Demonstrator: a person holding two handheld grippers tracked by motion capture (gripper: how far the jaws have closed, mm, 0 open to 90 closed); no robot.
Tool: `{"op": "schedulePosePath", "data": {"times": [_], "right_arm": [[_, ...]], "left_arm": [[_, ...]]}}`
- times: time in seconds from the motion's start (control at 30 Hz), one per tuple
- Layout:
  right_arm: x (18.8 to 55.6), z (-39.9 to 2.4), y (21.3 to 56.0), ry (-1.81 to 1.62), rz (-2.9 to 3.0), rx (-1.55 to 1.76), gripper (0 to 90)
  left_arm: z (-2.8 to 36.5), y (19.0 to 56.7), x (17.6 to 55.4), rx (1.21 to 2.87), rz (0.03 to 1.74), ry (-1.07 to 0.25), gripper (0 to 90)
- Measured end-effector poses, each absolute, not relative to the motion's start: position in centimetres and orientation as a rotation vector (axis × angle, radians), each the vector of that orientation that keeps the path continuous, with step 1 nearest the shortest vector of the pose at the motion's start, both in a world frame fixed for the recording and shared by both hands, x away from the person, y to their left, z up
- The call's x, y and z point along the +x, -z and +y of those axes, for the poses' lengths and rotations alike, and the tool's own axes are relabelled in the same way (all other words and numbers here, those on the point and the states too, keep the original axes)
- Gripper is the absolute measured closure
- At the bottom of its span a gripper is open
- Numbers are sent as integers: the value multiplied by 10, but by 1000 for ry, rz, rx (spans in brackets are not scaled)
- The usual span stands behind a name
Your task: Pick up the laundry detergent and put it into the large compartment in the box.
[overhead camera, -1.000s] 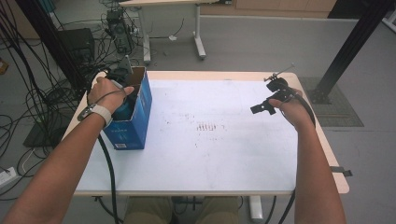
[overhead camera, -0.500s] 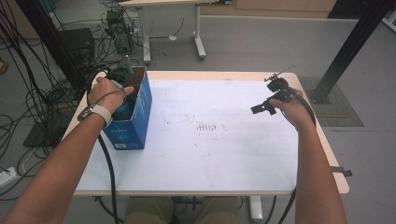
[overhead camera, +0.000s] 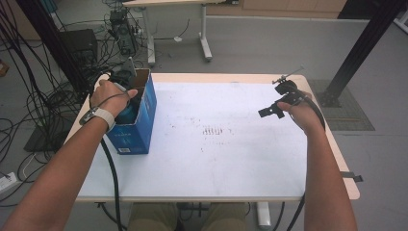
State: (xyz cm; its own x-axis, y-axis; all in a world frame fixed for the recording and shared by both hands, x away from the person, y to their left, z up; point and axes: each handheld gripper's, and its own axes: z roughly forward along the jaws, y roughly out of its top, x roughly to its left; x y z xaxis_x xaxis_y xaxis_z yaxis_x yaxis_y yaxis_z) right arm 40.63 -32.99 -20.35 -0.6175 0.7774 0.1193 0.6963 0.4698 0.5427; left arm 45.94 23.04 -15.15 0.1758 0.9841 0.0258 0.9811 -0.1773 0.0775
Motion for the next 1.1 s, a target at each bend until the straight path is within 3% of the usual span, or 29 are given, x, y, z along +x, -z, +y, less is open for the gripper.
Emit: {"op": "schedulePosePath", "data": {"times": [1.1], "right_arm": [[405, -331, 203, -846, 2564, 1298, 67]], "left_arm": [[230, 152, 458, 2372, 1984, -114, 377]]}}
